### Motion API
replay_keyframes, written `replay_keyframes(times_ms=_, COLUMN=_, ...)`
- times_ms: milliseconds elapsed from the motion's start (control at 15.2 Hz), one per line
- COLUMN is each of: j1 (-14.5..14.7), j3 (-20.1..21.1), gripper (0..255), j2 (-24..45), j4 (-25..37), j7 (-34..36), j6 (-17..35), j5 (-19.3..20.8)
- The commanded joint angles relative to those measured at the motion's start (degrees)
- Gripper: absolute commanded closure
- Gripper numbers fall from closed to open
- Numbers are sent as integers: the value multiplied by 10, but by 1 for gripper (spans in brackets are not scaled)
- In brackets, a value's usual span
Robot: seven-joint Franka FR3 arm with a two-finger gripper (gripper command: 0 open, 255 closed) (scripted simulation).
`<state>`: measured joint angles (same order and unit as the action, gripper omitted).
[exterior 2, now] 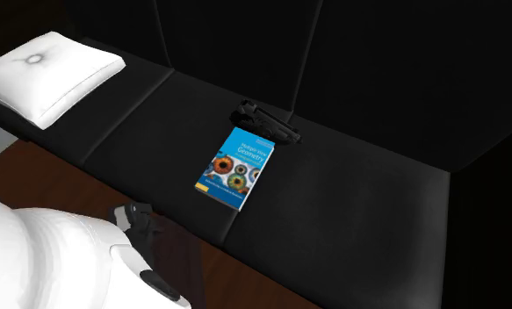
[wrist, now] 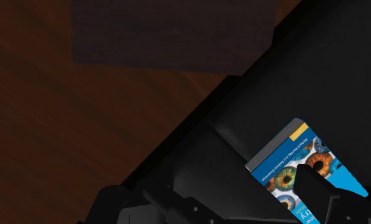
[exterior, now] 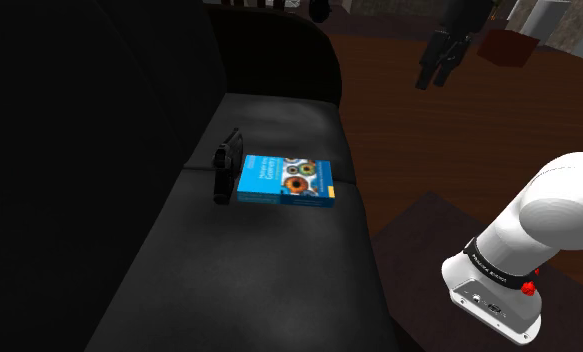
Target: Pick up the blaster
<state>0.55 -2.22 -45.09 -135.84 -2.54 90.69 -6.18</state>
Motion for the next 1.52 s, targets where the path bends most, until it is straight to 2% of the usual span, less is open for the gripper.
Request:
replay_keyframes(times_ms=0, j1=0, j3=0, gripper=0, j2=0, j4=0, j7=0, j6=0, j5=0)
replay_keyframes(times_ms=396, j1=7, j3=86, gripper=0, j2=57, j4=7, j7=129, j6=55, j5=-49)
replay_keyframes(times_ms=792, j1=6, j3=167, gripper=0, j2=149, j4=48, j7=255, j6=112, j5=-76)
replay_keyframes(times_ms=1122, j1=-1, j3=228, gripper=0, j2=246, j4=106, j7=364, j6=154, j5=-73)
replay_keyframes(times_ms=1452, j1=-6, j3=279, gripper=0, j2=360, j4=185, j7=480, j6=185, j5=-39)
